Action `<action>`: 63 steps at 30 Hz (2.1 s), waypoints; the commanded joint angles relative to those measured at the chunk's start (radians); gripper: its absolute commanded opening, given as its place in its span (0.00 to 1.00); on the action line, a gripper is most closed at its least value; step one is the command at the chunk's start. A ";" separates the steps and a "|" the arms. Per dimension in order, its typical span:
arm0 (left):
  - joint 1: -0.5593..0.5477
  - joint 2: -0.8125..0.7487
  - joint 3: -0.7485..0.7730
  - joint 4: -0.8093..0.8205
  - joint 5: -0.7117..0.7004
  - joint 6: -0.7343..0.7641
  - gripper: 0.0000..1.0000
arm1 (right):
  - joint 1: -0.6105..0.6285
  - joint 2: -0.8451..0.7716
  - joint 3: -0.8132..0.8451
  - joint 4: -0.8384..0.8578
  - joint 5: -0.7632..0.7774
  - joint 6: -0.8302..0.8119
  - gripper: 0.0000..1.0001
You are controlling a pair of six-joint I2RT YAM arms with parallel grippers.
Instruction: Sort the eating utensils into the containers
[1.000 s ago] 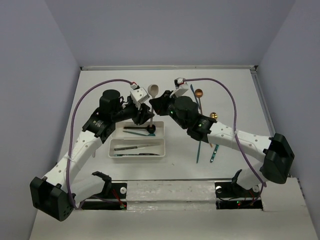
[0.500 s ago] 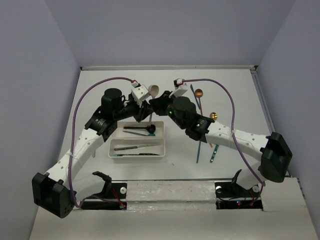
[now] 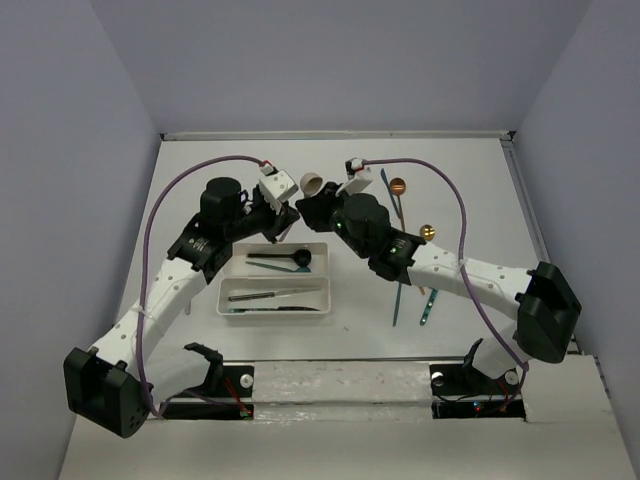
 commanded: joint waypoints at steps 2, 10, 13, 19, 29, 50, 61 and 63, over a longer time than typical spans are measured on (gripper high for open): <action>0.002 -0.047 -0.033 -0.068 -0.057 0.180 0.00 | -0.028 -0.031 -0.014 -0.018 -0.043 -0.018 0.55; 0.041 0.018 -0.045 -0.076 -0.124 0.233 0.00 | -0.046 -0.071 -0.007 -0.254 -0.077 -0.107 0.80; 0.050 0.047 -0.044 -0.105 -0.167 0.359 0.00 | -0.046 -0.108 -0.011 -0.376 -0.046 -0.128 0.80; 0.059 0.157 -0.034 -0.306 -0.210 0.685 0.00 | -0.077 -0.281 -0.119 -0.472 0.092 -0.129 0.82; 0.059 0.154 -0.105 -0.309 -0.143 0.905 0.00 | -0.144 -0.430 -0.220 -0.492 0.147 -0.107 0.82; 0.059 0.345 -0.065 -0.374 -0.173 1.051 0.28 | -0.334 -0.278 -0.200 -0.538 0.054 -0.109 0.82; 0.059 0.309 -0.037 -0.342 -0.190 0.995 0.45 | -0.528 0.050 0.005 -0.572 0.085 -0.280 0.41; 0.059 0.300 -0.037 -0.331 -0.192 0.988 0.45 | -0.569 0.134 0.042 -0.572 0.055 -0.314 0.40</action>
